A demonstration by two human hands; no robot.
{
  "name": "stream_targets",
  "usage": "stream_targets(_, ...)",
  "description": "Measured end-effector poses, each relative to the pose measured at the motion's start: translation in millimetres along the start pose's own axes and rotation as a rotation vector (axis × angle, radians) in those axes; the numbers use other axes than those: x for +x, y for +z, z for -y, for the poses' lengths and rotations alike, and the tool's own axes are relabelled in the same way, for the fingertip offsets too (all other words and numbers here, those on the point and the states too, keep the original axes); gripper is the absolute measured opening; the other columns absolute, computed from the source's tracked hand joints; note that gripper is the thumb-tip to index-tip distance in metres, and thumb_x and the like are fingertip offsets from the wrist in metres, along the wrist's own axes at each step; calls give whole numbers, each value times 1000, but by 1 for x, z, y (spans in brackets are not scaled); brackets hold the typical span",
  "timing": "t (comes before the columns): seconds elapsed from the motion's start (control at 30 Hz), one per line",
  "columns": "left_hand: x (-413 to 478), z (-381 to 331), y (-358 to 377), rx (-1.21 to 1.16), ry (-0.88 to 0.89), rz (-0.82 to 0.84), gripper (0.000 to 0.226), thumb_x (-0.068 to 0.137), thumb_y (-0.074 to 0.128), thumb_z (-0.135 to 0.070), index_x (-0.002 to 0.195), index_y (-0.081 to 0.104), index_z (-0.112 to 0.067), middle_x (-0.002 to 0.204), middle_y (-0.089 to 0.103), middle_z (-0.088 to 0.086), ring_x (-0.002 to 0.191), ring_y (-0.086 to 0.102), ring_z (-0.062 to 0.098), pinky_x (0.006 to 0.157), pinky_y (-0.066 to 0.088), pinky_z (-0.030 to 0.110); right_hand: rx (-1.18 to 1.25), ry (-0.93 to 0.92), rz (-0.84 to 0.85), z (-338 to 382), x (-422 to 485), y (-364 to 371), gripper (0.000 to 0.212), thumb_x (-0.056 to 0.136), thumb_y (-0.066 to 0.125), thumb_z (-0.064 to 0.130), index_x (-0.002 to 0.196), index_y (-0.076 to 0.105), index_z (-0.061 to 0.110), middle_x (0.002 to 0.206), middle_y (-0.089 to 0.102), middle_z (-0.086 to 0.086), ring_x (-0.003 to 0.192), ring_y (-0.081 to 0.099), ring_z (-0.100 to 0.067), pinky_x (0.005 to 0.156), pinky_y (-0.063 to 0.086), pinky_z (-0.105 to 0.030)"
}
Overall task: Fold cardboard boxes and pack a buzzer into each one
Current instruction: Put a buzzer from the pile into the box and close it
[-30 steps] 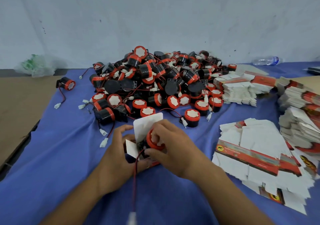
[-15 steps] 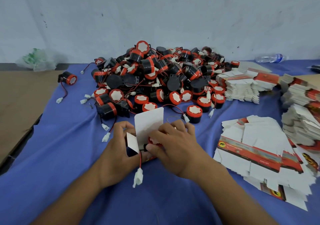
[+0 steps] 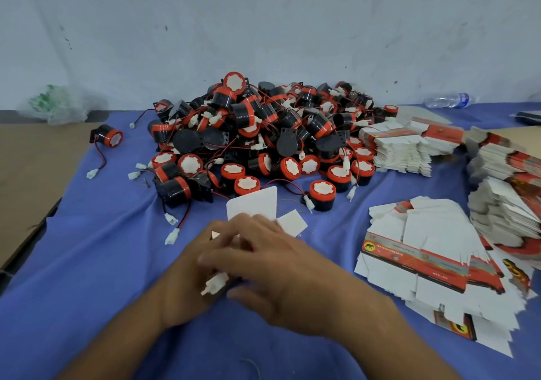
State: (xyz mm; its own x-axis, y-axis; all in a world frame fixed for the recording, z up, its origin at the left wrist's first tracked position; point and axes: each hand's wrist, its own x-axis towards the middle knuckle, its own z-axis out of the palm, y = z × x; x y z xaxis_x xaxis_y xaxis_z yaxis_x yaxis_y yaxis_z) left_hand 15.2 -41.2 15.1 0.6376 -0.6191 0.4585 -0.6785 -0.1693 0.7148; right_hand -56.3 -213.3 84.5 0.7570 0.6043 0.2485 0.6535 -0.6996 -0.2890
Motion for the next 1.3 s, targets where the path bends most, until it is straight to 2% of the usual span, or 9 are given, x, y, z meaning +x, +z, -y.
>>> stream_targets(0.13, -1, 0, -3, 55, -7, 2, 47, 70, 51, -26, 90, 50, -69, 88, 55, -39, 78, 53, -16, 67, 47, 9, 104, -59, -82, 5, 8, 13, 22, 85, 68, -6, 103, 71, 6, 110, 61, -7, 95, 53, -18, 78, 47, -36)
stream_targets(0.23, 0, -2, 1, 61, 6, -33, 21, 80, 59, -35, 91, 62, -52, 99, 62, -20, 92, 62, -1, 76, 54, 30, 222, 97, -356, -7, 11, 18, 7, 94, 64, 8, 99, 69, 8, 93, 61, 5, 80, 46, -2, 73, 37, -10)
stream_targets(0.33, 1, 2, 6, 169, -8, -32, 17, 85, 61, -44, 94, 61, -30, 102, 58, -11, 93, 60, 11, 78, 50, 28, 134, 277, -521, -25, 12, 26, 12, 93, 63, 9, 103, 70, 8, 93, 68, -1, 75, 53, -12, 69, 46, -26)
stream_targets(0.43, -1, 5, 6, 179, -97, -81, 23, 83, 64, -53, 98, 52, -39, 98, 60, -15, 87, 59, 11, 69, 46, 16, -19, 362, -324, -38, 14, 34, 17, 88, 61, 3, 102, 70, 7, 101, 64, -7, 81, 59, -30, 66, 50, -44)
stream_targets(0.6, -2, 5, 7, 54, -238, -133, 47, 72, 80, -54, 98, 42, -53, 99, 64, -27, 81, 65, 0, 61, 45, 6, -5, 282, -187, -41, 13, 40, 27, 91, 62, 9, 117, 66, 17, 115, 54, -3, 89, 58, -27, 67, 48, -37)
stream_targets(0.7, -3, 7, 6, 32, -263, -154, 57, 58, 78, -57, 99, 38, -54, 99, 61, -30, 83, 63, 0, 63, 46, 8, -72, 187, -60, -40, 14, 41, 27, 96, 55, 15, 120, 66, 9, 118, 62, -5, 100, 56, -30, 87, 44, -47)
stream_targets(0.83, -3, 11, 4, -75, -297, -171, 63, 52, 83, -49, 99, 41, -48, 100, 67, -18, 86, 68, 9, 71, 54, 24, 32, 226, -54, -45, 6, 37, 22, 102, 47, 22, 104, 69, 18, 121, 64, 10, 120, 48, -14, 104, 27, -35)
stream_targets(1.1, -4, 12, -1, 16, -238, -176, 54, 62, 80, -53, 106, 48, -50, 116, 61, -24, 108, 61, 0, 88, 48, 14, -20, 377, -4, -50, 0, 43, 36, 102, 37, 47, 106, 71, 35, 133, 32, 17, 128, 20, -15, 113, 6, -32)
stream_targets(1.3, -3, 10, 8, 61, -149, -76, 44, 90, 62, -32, 132, 51, -34, 133, 54, -22, 126, 50, 2, 103, 42, 21, 173, 256, -164, -61, -1, 41, 18, 96, 65, 29, 94, 79, 19, 123, 59, 7, 112, 49, -13, 101, 37, -32)
